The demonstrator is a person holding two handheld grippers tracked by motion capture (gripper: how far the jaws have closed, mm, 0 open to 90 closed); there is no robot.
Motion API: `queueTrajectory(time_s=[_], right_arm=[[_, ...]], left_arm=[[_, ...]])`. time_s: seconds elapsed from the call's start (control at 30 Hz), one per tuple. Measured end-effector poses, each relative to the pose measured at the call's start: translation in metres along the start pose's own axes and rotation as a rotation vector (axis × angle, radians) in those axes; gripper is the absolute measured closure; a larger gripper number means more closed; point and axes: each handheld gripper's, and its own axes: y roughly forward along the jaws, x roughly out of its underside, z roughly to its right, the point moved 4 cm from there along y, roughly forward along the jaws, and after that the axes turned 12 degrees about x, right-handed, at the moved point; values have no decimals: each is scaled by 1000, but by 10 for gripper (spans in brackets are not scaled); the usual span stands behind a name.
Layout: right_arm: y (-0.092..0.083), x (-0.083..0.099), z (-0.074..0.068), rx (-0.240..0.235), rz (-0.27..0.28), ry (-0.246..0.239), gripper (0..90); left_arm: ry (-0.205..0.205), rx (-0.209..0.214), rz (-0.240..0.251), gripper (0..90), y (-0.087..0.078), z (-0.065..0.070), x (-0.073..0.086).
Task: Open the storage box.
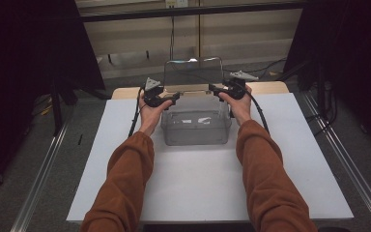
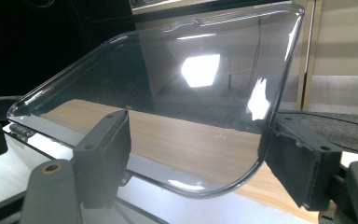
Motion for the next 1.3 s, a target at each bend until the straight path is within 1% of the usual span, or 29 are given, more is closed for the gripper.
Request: queueTrajectory(time_s=[0.03,0.1,0.13,0.17,0.2,0.43,0.47,0.5,0.53,0.57,0.6,0.63,0.67,0.7,0.73,0.77,0.8,0.83,0.87,0.9,1.0,1.03,1.07,1.1,1.13,1.2,1.23,1.3], right_arm=[[0,0,0,0,-1,6,239],[0,1,0,2,-1,9,240],[0,1,0,4,-2,10,240],[0,0,0,5,-3,11,240],[0,1,0,6,-4,15,240],[1,2,1,13,-13,45,224],[1,2,1,26,-8,42,196],[1,2,1,39,-1,27,191],[1,2,1,39,-1,27,191],[1,1,0,46,2,11,189],[1,1,0,50,3,7,184],[0,1,-2,7,3,10,312],[0,1,-2,7,3,10,312],[0,0,-3,21,10,-11,275],[0,0,-3,21,10,-11,275],[0,1,-3,18,9,-5,269],[0,1,-2,19,7,3,259],[0,1,-2,23,10,3,254],[0,1,-2,23,10,3,254],[-1,1,-2,30,11,-8,243],[-1,0,-2,54,17,-22,192],[-1,0,-2,54,17,-22,192],[-2,0,-2,56,19,-35,192],[-2,0,-2,56,19,-35,192],[-4,-1,-3,56,15,-47,190],[-5,-2,-3,61,16,-70,189],[-6,-3,-4,64,16,-73,187],[-8,-3,-4,65,15,-78,186]], left_arm=[[-4,3,-3,187,1,0,1],[3,17,-16,201,3,2,3],[2,19,-13,198,5,4,4],[1,25,-19,199,6,5,5],[-1,18,-13,205,5,4,5],[11,24,-33,220,5,5,6],[11,24,-33,228,6,5,6],[5,28,-44,234,6,6,8],[5,28,-44,234,6,6,8],[-16,35,-54,234,6,5,9],[-56,48,-52,233,6,4,9],[-89,58,-55,233,6,3,10],[-97,62,-62,233,6,3,11],[-75,60,-77,241,5,3,11],[-75,60,-77,250,5,3,11],[-58,56,-85,250,4,3,11],[-55,55,-85,252,4,4,11],[-64,57,-90,248,4,4,11],[-64,57,-90,247,4,4,11],[-71,59,-91,247,4,4,12],[-67,64,-107,247,3,3,13],[-68,67,-108,247,2,3,13],[-71,68,-109,244,2,4,13],[-74,67,-110,244,2,4,13],[-91,60,-105,229,2,4,13],[-92,53,-107,187,2,4,14],[-80,41,-110,180,1,4,14],[-78,38,-107,177,1,5,14]])
